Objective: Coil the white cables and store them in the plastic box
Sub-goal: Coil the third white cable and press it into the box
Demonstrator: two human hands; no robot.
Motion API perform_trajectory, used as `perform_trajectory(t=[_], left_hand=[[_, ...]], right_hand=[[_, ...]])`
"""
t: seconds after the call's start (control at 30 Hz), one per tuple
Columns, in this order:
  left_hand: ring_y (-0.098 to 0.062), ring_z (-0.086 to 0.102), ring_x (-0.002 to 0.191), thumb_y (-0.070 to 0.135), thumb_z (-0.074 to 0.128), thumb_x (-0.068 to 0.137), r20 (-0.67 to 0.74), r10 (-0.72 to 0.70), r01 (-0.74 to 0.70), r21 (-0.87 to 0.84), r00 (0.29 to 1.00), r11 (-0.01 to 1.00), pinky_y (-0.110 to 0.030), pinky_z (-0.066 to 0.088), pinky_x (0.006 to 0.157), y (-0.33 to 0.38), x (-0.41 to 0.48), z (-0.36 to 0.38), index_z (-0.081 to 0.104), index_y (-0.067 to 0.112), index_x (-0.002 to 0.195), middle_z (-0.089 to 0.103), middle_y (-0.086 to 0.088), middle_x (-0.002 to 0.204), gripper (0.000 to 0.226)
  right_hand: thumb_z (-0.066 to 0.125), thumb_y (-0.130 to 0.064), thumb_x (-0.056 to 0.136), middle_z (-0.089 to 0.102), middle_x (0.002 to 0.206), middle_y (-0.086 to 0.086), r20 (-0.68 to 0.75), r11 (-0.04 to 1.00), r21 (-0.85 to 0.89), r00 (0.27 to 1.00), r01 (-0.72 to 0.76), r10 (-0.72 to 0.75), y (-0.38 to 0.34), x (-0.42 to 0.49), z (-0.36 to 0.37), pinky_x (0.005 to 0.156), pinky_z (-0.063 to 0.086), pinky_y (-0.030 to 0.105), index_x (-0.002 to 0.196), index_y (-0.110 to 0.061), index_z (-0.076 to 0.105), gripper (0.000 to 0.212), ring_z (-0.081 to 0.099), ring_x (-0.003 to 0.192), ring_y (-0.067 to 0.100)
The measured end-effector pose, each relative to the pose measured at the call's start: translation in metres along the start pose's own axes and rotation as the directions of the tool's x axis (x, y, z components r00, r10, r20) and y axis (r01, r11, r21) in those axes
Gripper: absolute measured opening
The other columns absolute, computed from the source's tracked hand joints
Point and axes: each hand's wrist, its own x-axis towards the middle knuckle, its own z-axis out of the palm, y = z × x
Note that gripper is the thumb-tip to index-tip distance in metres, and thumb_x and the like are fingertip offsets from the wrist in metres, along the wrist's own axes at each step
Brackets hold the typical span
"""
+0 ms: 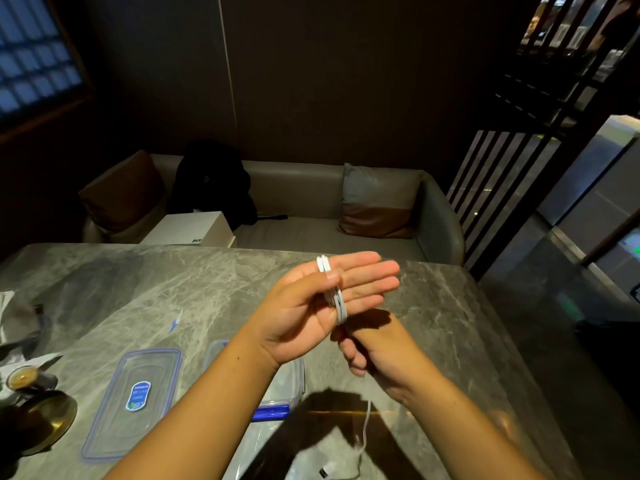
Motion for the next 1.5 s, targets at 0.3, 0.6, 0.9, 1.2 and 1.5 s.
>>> perform_trajectory(t=[0.3, 0.6, 0.9, 1.2, 1.5], left_hand=[[-0.042, 0.05, 0.13, 0.003, 0.033, 0.101, -0.181, 0.006, 0.014, 0.11, 0.984, 0.994, -0.047, 0.039, 0.11, 0.0, -0.005, -0.022, 0.041, -0.01, 0.138, 0.052, -0.03, 0.138, 0.04], [-0.037, 0.052, 0.129, 0.009, 0.04, 0.1, -0.221, -0.121, 0.177, 0.256, 0.968, 0.95, -0.047, 0.036, 0.113, -0.023, -0.007, -0.026, 0.041, -0.005, 0.14, 0.056, -0.024, 0.137, 0.042], [-0.039, 0.056, 0.123, 0.031, 0.036, 0.103, -0.125, -0.299, 0.309, 0.073, 0.946, 0.948, -0.049, 0.039, 0.111, -0.042, -0.014, -0.005, 0.061, 0.0, 0.125, 0.061, -0.026, 0.127, 0.046], [-0.048, 0.049, 0.127, 0.046, 0.057, 0.092, -0.069, -0.32, 0.326, 0.094, 0.945, 0.941, -0.052, 0.036, 0.112, -0.041, -0.009, 0.004, 0.053, -0.006, 0.129, 0.056, -0.035, 0.128, 0.064], [-0.044, 0.051, 0.127, 0.024, 0.041, 0.101, -0.015, -0.306, 0.303, 0.208, 0.952, 0.93, -0.05, 0.038, 0.111, -0.042, -0.004, 0.008, 0.053, -0.004, 0.13, 0.055, -0.031, 0.133, 0.042]], right_hand=[[0.049, -0.015, 0.102, 0.056, 0.055, 0.006, 0.181, 0.975, -0.214, 0.983, 0.055, -0.016, -0.024, -0.055, 0.012, 0.04, 0.036, 0.023, 0.09, -0.003, 0.07, 0.027, 0.041, 0.039, 0.012], [0.062, -0.031, 0.091, 0.052, 0.055, -0.001, 0.263, 0.796, -0.563, 0.961, 0.223, -0.083, -0.065, -0.073, -0.001, 0.051, 0.035, 0.025, 0.084, -0.004, 0.068, 0.029, 0.044, 0.051, 0.012], [0.062, -0.014, 0.094, 0.056, 0.061, 0.015, 0.304, 0.743, -0.563, 0.927, 0.361, -0.22, -0.118, -0.063, -0.029, 0.053, 0.037, 0.024, 0.077, -0.002, 0.069, 0.022, 0.046, 0.055, 0.013], [0.061, -0.021, 0.095, 0.052, 0.059, 0.017, 0.32, 0.804, -0.471, 0.92, 0.363, -0.227, -0.122, -0.036, -0.035, 0.049, 0.029, 0.028, 0.082, -0.001, 0.071, 0.026, 0.037, 0.054, 0.025], [0.063, -0.018, 0.094, 0.05, 0.052, -0.003, 0.325, 0.781, -0.493, 0.914, 0.384, -0.244, -0.127, -0.021, -0.04, 0.044, 0.03, 0.017, 0.08, 0.001, 0.071, 0.025, 0.038, 0.045, 0.005]])
